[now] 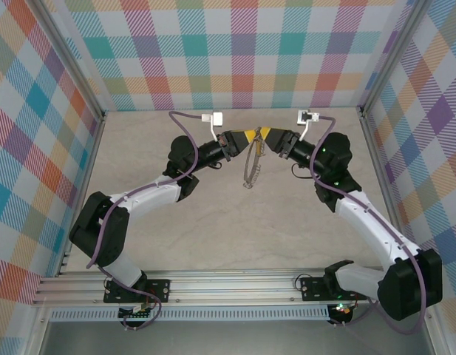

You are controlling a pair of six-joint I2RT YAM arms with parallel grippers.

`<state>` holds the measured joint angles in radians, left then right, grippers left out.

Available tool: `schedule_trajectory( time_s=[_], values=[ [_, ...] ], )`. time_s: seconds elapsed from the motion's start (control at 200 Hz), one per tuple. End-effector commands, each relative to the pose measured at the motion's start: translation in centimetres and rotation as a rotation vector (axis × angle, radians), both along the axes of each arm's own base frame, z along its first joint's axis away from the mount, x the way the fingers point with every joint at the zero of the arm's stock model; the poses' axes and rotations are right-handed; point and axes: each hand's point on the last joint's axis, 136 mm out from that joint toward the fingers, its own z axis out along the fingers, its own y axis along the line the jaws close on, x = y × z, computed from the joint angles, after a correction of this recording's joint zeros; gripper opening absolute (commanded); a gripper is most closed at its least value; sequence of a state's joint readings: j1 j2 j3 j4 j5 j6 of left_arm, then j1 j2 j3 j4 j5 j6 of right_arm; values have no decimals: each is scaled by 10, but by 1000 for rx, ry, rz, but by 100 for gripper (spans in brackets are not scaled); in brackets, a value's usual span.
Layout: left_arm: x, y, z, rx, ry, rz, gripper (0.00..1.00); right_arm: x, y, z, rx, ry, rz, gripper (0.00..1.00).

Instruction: Put the keys on the keyring

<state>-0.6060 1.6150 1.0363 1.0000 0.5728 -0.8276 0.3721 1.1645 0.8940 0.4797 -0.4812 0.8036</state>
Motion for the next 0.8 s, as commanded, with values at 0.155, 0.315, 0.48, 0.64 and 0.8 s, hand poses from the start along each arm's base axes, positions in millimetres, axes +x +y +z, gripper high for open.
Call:
schedule_trajectory(
  time_s=[0.155, 0.315, 0.48, 0.64, 0.8],
  values=[
    [1, 8, 19, -55, -41, 20, 0, -2, 6, 15, 53, -40, 61, 38],
    [1, 8, 20, -55, -41, 21, 0, -1, 8, 11, 59, -30, 76, 31],
    [1, 8, 18, -53, -40, 23, 0, -1, 9, 9, 57, -25, 87, 27],
    [2, 8, 18, -53, -40, 26, 0, -2, 10, 1, 56, -4, 93, 30],
    [3, 8, 18, -54, -42, 27, 0, -1, 10, -7, 55, 22, 93, 34]
  ],
)
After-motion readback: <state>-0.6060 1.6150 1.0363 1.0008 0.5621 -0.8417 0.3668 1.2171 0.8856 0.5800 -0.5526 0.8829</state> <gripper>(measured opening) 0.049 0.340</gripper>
